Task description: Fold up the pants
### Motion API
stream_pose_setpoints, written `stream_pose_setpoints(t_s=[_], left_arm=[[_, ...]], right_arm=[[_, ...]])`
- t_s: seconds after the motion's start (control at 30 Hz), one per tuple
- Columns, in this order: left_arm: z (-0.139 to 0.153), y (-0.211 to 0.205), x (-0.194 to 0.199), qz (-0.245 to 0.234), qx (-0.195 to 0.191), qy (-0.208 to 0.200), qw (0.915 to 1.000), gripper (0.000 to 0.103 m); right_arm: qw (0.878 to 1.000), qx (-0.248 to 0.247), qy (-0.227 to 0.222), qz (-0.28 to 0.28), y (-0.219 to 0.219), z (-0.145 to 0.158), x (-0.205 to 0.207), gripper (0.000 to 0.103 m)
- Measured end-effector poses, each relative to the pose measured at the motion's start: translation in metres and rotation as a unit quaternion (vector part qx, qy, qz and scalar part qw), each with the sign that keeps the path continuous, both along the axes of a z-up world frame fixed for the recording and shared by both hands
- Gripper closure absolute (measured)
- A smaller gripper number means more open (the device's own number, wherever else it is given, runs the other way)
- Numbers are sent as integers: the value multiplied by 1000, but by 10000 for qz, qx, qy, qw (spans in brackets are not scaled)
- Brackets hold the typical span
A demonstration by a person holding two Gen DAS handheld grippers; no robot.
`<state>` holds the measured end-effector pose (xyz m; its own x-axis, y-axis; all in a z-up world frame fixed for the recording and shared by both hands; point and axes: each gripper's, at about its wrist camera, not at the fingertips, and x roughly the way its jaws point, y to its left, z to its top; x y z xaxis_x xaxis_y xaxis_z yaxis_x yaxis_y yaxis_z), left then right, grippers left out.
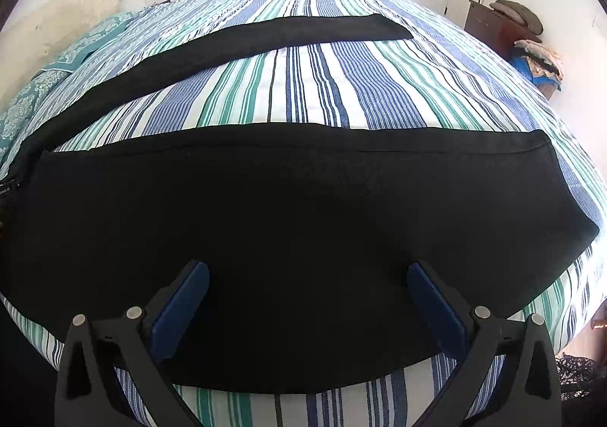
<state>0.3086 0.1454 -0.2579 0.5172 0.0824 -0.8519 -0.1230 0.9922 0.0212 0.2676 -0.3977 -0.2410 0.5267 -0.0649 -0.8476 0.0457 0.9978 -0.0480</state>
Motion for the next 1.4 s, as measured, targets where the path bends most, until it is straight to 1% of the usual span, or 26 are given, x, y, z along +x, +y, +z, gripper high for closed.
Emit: stream_pose_setpoints(t_s=[0.07, 0.13, 0.3, 0.4, 0.7, 1.4], left_arm=[[0, -5, -6, -103, 54, 51, 9999, 1], [-4, -9, -12, -164, 180, -74, 9997, 0], [-6, -15, -18, -60, 307, -294, 9991, 0], [-7, -17, -19, -52, 372, -346, 9987, 0], [-6, -16, -24, -52, 294, -446, 9986, 0], [-6, -16, -23, -53, 297, -450, 9985, 0]], right_arm=[[10000, -12, -14, 6, 0, 0, 0, 0], [10000, -26, -34, -4, 0, 0, 0, 0], [10000, -40, -74, -2, 0, 0, -1, 0], [10000, -45, -72, 3, 0, -1, -1, 0], [9999, -56, -89, 6, 0, -1, -1, 0], [9999, -70, -109, 8, 0, -1, -1, 0]])
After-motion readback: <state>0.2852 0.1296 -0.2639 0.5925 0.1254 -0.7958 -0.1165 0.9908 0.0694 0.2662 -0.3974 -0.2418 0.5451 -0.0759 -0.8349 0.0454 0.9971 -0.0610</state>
